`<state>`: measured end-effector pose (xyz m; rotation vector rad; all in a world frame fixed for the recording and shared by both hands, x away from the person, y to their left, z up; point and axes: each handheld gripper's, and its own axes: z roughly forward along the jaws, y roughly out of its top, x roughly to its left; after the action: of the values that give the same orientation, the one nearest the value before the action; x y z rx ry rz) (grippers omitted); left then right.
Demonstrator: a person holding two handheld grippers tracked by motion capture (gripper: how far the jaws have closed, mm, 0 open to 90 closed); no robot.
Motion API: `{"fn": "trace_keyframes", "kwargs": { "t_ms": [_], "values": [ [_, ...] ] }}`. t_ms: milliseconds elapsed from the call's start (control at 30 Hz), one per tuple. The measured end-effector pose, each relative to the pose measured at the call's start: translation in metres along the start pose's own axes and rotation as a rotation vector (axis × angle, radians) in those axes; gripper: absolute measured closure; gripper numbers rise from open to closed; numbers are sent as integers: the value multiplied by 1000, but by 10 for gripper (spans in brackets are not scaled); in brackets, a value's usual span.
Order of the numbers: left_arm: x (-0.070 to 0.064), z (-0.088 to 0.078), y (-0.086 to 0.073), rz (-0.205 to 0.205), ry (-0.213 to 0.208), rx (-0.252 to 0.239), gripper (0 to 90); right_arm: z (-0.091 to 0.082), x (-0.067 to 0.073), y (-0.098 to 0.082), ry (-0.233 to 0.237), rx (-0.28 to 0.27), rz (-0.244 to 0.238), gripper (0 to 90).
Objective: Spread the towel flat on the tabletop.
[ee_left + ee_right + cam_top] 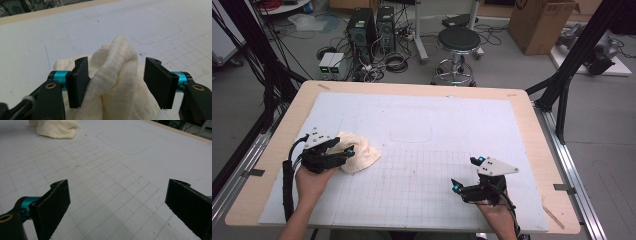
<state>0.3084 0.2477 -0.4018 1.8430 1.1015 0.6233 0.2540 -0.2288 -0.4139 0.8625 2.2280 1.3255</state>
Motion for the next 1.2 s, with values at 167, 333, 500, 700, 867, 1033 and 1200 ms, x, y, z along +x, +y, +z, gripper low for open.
{"fn": "trace_keyframes", "kwargs": {
  "t_ms": [167,333,500,700,867,1033,1200],
  "values": [
    [5,14,-4,-21,1,93,460,0,0,0,-2,3,5,53],
    [6,24,-7,-19,-15,141,571,0,0,0,0,8,11,53],
    [7,32,-11,-16,-24,182,678,0,1,0,4,5,12,53],
    [8,34,-12,-18,-29,184,769,2,2,0,11,12,5,53],
    [12,31,-10,-54,-45,164,792,2,2,0,11,8,7,53],
    [11,23,-6,-58,-52,132,797,2,2,0,9,7,8,53],
    [6,16,0,-63,-84,97,799,2,2,0,7,0,8,53]
  ]
}}
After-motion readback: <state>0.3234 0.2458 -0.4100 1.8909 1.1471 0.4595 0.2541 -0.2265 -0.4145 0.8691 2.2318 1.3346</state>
